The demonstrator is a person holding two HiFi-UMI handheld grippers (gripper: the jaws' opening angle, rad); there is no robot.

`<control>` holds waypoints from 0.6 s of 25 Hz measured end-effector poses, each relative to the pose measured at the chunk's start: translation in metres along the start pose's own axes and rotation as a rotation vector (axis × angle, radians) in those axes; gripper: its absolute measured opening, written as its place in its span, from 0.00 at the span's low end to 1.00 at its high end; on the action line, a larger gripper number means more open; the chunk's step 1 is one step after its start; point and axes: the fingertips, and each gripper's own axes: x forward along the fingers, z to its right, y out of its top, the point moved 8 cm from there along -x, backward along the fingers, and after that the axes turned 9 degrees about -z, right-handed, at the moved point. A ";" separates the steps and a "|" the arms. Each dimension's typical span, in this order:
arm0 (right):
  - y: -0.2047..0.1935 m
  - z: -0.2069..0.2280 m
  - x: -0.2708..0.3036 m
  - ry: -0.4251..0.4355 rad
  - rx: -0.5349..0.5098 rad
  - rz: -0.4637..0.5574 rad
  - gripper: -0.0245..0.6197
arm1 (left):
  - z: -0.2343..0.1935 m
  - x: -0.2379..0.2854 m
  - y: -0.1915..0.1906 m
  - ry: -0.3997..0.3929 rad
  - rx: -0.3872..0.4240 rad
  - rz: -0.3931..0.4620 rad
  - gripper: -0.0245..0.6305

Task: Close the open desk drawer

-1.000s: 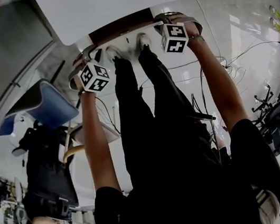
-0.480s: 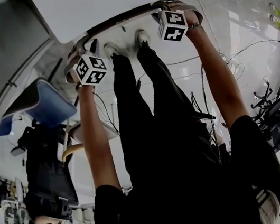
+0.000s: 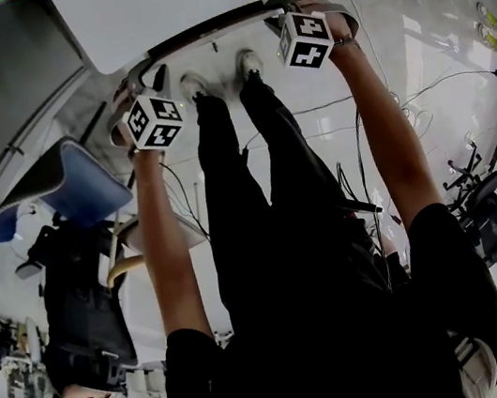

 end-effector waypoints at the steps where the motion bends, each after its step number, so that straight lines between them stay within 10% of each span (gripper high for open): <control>1: 0.000 0.001 -0.001 -0.001 0.000 0.000 0.18 | -0.001 0.000 0.001 0.004 -0.002 0.002 0.20; 15: 0.000 0.010 0.000 -0.035 0.018 -0.007 0.19 | -0.008 0.003 0.007 0.038 -0.059 0.019 0.21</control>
